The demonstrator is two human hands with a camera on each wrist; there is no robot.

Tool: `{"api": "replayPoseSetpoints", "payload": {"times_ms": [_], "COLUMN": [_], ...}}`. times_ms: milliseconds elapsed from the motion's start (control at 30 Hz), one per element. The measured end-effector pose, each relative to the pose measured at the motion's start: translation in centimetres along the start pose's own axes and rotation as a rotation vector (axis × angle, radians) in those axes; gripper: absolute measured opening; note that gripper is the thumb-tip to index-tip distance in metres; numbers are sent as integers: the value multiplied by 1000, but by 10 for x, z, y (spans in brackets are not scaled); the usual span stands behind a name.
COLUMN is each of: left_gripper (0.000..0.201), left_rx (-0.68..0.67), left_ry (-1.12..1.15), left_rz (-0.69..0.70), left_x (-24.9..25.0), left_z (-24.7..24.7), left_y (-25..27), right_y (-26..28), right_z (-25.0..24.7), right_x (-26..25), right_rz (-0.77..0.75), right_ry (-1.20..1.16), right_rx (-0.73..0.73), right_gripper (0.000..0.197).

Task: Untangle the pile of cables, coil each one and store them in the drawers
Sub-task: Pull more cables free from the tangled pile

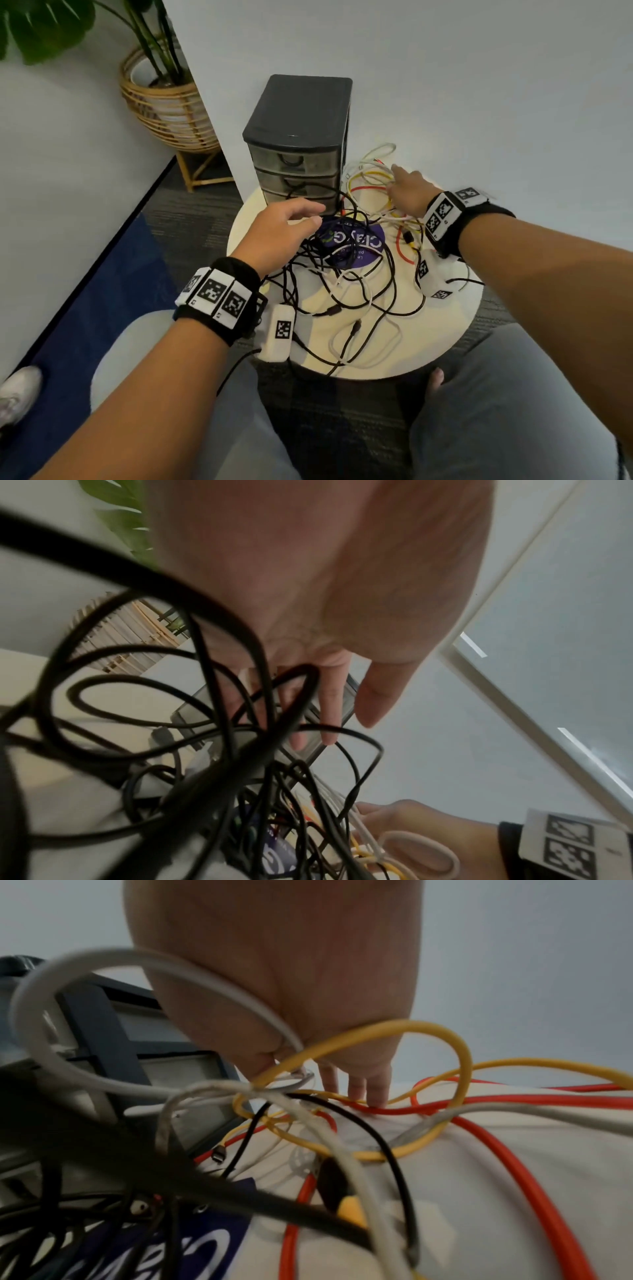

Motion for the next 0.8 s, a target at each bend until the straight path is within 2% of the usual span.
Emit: {"api": "replayPoseSetpoints", "payload": {"times_ms": [100,233,367,600,700,800], "left_gripper": [25,24,24,24,24,23], "left_rx": [8,47,64,59,58,70], "left_ry": [-21,-20,-7,-13,-7,7], "left_rz": [-6,10,8,14,15,18], "left_x": [-5,-8,-10,-10,-11,-12], "left_z": [0,-4,-7,-5,-4,-6], "left_y": [0,1,2,1,1,2], "right_y": [-4,-2,-1,3,5,17], "right_z": [-2,-12,-23,-27,-33,-47], "right_x": [1,3,2,-5,-8,-20], "right_rz": [28,84,70,53,31,-56], "right_ry": [8,-11,-44,-33,-54,-86], "right_rx": [12,48,50,10,36,120], "right_gripper": [45,57,62,50,57,60]}}
Point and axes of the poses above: each hand's wrist, its own y-axis away from the middle knuckle, its own z-axis out of the palm, x = y × z, the point moved 7 cm from there along -y, towards the middle knuckle, and after that the axes turned 13 degrees about -y, right-handed, at the moved point
